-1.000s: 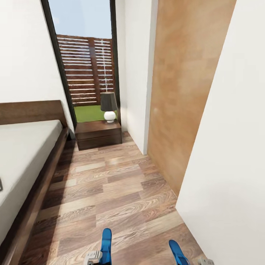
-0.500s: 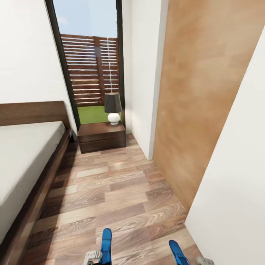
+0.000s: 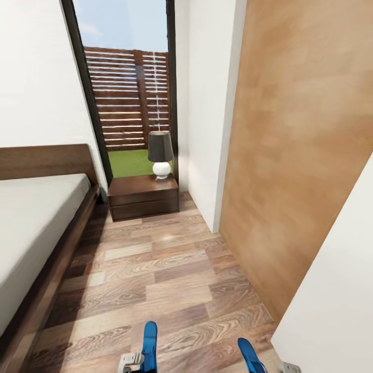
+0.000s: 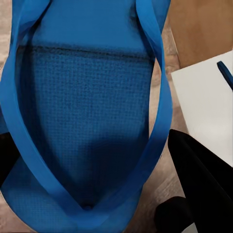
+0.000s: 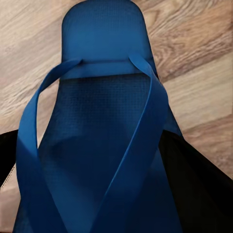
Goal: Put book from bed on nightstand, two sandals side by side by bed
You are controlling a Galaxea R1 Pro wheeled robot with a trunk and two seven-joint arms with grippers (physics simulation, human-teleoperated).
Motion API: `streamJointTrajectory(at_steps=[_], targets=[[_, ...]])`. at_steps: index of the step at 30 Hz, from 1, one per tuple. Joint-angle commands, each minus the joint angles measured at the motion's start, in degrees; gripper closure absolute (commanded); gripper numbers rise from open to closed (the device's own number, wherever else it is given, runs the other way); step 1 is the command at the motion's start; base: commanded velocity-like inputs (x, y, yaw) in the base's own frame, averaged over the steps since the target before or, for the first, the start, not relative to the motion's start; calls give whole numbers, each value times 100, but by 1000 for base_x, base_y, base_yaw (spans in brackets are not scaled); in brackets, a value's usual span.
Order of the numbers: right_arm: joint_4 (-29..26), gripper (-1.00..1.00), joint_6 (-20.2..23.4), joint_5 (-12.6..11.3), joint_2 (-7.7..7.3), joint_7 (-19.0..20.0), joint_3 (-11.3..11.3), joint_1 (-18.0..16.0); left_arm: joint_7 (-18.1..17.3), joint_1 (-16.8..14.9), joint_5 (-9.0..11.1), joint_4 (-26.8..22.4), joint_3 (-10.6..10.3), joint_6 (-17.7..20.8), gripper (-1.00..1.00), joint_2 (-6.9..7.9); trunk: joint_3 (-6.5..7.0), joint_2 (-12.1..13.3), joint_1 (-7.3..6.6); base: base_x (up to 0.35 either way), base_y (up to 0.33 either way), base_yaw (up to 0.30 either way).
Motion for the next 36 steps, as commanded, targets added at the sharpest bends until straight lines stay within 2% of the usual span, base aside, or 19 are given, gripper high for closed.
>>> streamJointTrajectory(at_steps=[1, 12, 36], targets=[[8, 100, -5, -7, 1, 28, -40, -3, -15, -4, -38, 5, 31, -39, 100, 1, -5, -2, 2, 325, 0, 0], [8, 100, -5, -6, -1, 26, -40, -7, -15, -4, -38, 5, 34, -39, 100, 1, -5, -2, 2, 325, 0, 6], [8, 100, -5, -3, 0, 28, -40, -7, -15, -4, -38, 5, 39, -38, 100, 1, -20, -2, 2, 326, 34, 106]])
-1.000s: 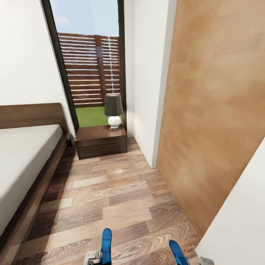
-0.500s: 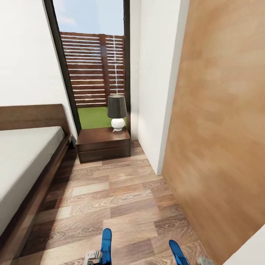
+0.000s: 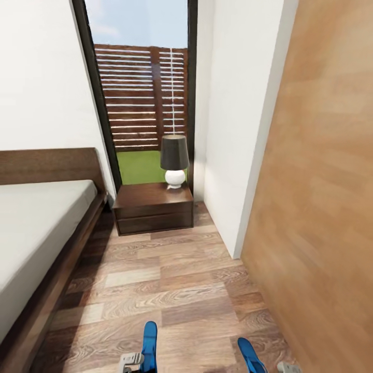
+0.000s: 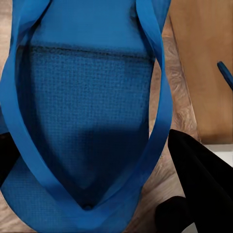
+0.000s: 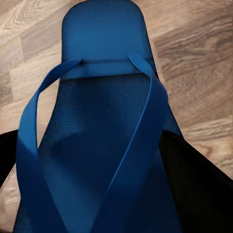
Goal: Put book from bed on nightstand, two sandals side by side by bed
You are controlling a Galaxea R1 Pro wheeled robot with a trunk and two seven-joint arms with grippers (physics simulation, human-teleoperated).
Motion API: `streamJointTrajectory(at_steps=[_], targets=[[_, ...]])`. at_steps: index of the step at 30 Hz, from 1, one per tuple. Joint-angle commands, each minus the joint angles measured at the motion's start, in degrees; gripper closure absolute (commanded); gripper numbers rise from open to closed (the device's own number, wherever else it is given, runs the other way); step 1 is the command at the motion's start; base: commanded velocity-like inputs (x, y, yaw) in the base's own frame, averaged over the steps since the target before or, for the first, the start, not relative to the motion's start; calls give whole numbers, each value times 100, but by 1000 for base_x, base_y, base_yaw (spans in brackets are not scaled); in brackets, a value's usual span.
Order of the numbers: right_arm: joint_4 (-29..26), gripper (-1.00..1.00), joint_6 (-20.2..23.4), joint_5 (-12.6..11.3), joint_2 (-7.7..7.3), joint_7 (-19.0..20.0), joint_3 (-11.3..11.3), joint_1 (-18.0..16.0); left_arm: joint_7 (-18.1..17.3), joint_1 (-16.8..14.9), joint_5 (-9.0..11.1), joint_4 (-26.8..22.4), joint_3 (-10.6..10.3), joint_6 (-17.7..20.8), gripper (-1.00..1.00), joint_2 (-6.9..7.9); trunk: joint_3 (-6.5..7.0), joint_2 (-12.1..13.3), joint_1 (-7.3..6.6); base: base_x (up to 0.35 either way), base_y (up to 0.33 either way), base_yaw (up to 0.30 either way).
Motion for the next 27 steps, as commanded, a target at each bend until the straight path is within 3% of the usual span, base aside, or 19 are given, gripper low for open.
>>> streamJointTrajectory(at_steps=[1, 27], targets=[[8, 100, -6, -5, 1, 28, -38, -5, -15, -4, -38, 5, 30, -38, 100, 1, -5, -2, 2, 328, 5, 13], [8, 100, -6, -5, 2, 28, -38, -3, -15, -4, -36, 4, 24, -35, 100, 1, -7, -2, 2, 331, 0, 10]])
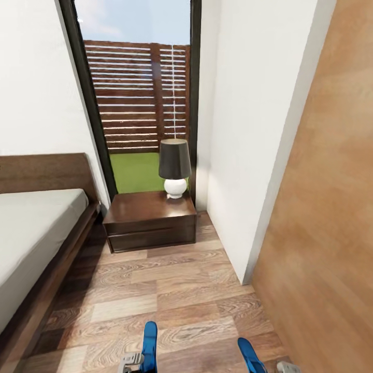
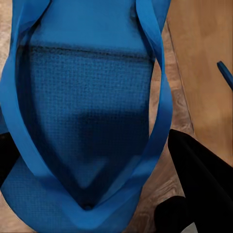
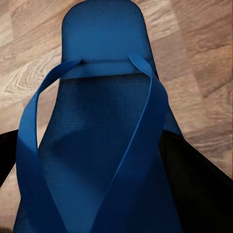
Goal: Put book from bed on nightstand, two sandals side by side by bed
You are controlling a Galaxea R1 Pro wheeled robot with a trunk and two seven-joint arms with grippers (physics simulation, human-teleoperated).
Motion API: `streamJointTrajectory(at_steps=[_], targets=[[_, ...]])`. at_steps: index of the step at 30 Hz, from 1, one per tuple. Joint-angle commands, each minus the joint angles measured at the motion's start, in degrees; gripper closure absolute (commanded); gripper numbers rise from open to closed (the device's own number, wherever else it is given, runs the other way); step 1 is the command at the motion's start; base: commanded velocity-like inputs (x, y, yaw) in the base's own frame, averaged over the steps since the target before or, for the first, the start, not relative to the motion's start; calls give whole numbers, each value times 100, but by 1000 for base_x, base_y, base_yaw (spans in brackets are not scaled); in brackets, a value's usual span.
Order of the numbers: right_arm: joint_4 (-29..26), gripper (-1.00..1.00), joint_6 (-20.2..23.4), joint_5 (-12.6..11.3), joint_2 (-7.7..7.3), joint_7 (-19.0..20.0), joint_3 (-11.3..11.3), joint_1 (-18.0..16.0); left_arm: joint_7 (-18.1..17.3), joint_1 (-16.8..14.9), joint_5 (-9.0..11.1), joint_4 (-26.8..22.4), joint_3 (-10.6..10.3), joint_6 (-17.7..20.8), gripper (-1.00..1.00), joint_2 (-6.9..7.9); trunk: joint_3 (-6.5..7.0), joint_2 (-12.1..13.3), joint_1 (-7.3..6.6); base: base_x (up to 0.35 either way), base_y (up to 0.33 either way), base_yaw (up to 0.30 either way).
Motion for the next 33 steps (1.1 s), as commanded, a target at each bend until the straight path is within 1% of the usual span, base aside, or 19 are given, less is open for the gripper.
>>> streamJointTrajectory(at_steps=[1, 6, 13, 19, 33], targets=[[7, 100, -5, -7, -3, 28, -40, -3, -14, -5, -37, 6, 31, -39, 100, 0, -8, -2, 2, 332, 0, 159], [7, 100, -5, -6, -1, 28, -40, -5, -9, -5, -37, 6, 31, -36, 100, 0, -28, -2, 2, 332, 0, 210], [7, 100, -5, -4, 0, 28, -40, -6, -6, -5, -37, 6, 29, -40, 100, 0, -34, -2, 2, 332, 0, 60], [7, 100, -5, -4, -1, 28, -40, -3, -6, -5, -38, 6, 32, -43, 100, 0, -44, -2, 2, 332, 0, 179], [7, 100, -5, -3, 0, 28, -40, -2, -6, -5, -39, 5, 33, -42, 100, 0, -47, -2, 2, 332, 0, 11]])
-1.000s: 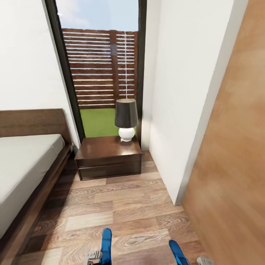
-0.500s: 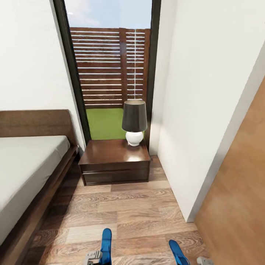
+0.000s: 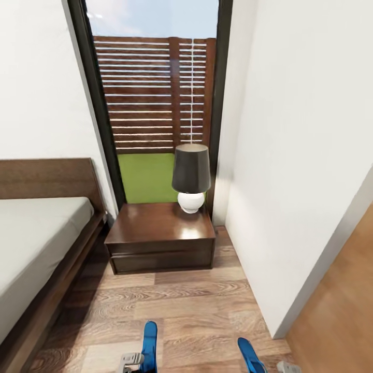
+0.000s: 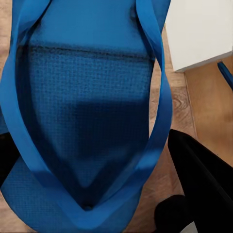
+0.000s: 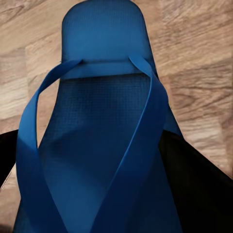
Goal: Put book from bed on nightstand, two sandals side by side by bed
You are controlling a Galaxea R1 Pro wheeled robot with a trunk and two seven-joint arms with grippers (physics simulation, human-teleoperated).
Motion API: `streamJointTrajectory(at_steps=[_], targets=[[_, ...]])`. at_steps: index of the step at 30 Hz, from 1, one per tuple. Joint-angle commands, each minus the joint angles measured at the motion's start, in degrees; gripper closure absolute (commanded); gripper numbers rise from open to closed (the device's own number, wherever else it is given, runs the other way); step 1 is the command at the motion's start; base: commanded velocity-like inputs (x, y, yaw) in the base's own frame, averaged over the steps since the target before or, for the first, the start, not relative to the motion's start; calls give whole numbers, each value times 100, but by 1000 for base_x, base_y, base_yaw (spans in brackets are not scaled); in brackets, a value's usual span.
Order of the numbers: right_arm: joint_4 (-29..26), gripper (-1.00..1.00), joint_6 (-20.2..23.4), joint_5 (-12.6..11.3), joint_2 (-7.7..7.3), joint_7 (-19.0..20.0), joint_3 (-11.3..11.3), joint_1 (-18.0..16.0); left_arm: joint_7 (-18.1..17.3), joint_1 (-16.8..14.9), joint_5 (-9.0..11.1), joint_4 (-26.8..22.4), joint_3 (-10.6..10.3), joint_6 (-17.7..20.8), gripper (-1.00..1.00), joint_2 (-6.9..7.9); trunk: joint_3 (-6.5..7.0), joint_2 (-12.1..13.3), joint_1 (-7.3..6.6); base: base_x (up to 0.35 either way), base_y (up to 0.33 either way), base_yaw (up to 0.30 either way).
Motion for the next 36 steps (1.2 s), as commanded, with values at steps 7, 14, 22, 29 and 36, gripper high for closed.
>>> streamJointTrajectory(at_steps=[7, 14, 22, 29, 36], targets=[[8, 100, -5, -7, 1, 28, -39, -6, -14, -4, -38, 5, 32, -36, 100, 1, -5, -2, 2, 332, 0, 0], [8, 100, -5, -6, 1, 28, -39, -8, -15, -4, -39, 4, 31, -40, 100, 1, -5, -2, 2, 332, 0, 0], [8, 100, -5, -6, -1, 28, -39, -7, -16, -4, -37, 6, 32, -41, 100, 1, -5, -2, 2, 310, -54, 0], [8, 100, -5, -6, -1, 28, -39, -6, -19, -4, -38, 5, 32, -41, 100, 1, -5, -2, 2, 192, -74, 0], [8, 100, -5, -6, 1, 28, -39, -8, -15, -4, -35, 5, 32, -41, 100, 1, -5, -2, 2, 161, -143, 0]])
